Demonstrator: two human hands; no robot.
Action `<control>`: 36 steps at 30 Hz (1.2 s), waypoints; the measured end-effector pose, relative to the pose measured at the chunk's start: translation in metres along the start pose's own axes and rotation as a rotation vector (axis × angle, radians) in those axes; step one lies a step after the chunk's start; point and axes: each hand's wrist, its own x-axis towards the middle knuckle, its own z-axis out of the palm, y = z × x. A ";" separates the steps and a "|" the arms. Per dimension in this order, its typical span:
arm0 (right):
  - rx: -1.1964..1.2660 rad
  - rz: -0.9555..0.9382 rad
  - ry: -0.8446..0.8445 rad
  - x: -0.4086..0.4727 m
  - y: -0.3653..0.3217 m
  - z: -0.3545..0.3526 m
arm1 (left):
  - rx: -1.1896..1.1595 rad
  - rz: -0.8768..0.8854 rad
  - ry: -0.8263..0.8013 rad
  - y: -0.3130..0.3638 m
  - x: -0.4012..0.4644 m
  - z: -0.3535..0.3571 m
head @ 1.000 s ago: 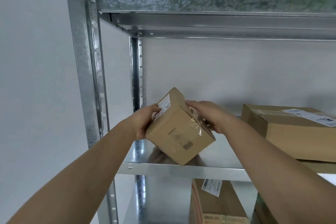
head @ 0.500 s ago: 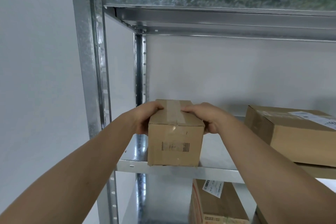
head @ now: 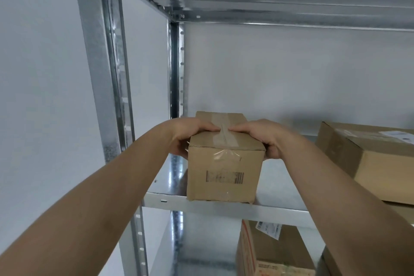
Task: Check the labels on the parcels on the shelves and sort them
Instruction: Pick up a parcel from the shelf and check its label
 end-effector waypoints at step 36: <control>-0.043 -0.144 0.114 -0.044 -0.011 0.000 | -0.190 -0.003 0.093 -0.005 -0.045 0.013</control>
